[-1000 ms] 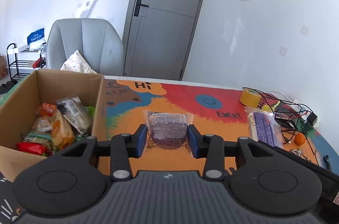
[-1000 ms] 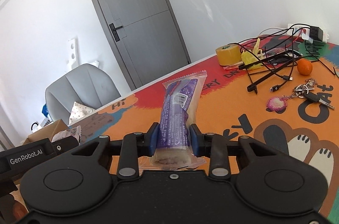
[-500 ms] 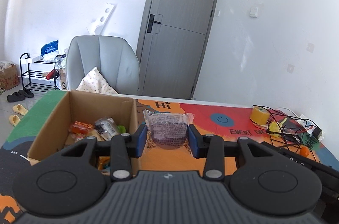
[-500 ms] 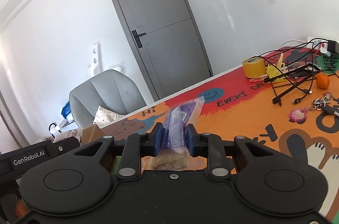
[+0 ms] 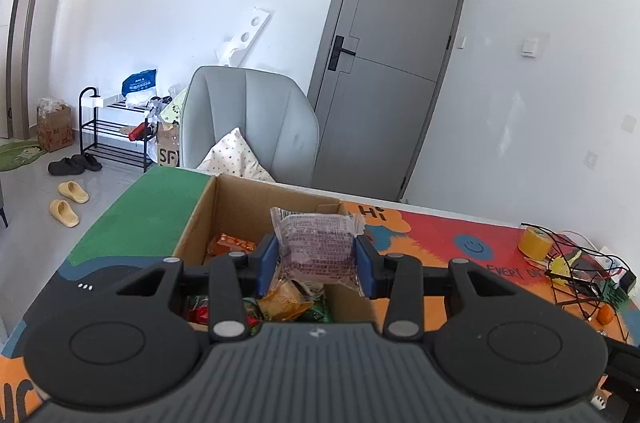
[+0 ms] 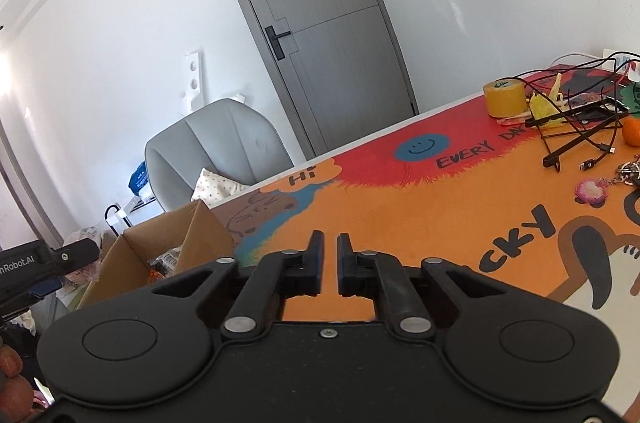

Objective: Organize snacks

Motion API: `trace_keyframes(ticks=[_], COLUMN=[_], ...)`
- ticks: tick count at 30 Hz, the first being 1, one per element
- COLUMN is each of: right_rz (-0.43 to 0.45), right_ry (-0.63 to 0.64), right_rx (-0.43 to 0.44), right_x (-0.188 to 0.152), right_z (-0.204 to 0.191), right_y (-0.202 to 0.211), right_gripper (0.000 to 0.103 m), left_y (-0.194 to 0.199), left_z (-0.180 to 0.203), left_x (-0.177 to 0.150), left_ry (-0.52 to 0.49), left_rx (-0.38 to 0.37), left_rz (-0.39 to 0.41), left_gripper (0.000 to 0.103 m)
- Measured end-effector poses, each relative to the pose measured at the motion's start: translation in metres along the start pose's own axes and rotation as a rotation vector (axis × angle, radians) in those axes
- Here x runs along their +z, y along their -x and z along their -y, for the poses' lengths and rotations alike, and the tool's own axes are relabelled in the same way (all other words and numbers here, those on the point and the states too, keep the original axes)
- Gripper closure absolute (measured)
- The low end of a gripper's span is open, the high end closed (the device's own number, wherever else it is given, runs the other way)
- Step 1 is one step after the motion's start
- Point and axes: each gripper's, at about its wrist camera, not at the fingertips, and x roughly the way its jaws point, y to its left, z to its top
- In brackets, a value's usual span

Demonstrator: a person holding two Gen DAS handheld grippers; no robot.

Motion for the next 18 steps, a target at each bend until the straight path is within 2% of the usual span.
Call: trace_keyframes(ticks=[1,4,6,8,13,18], right_rz=[-0.011,-0.050,-0.063,-0.082,-0.122,-0.163], right_ry=[-0.002,-0.017,-0.007,0.008,0.014,0.029], right_rx=[-0.011,-0.056,-0.087,-0.103,-0.137,-0.150], right_x=[-0.002,-0.010,-0.017,-0.024,-0.035,-0.046], right_z=[-0.001,-0.002,-0.005,-0.008,-0.010,-0.013], right_y=[-0.001,-0.007,-0.008,-0.010,-0.016,-0.028], right_gripper=[0.070,0.066,0.056,0.042,0.032,0.024], left_y=[-0.002,-0.005,-0.007,-0.010,-0.017,-0.018], left_z=[-0.004,-0.014,-0.021,-0.028,-0.036,-0.044], left_x=[0.000,-0.001,-0.002,-0.002,-0.005,-0.006], left_ry=[0.005,0.020,0.033,0.043,0.031,0.049], left_rx=[0.004,0.014,0.022,0.031,0.065,0.040], left_rz=[-0.005,-0.014,-0.021,-0.029,-0.021,-0.033], left_gripper=[0.062,0.062,0.062,0.062,0.059,0.053])
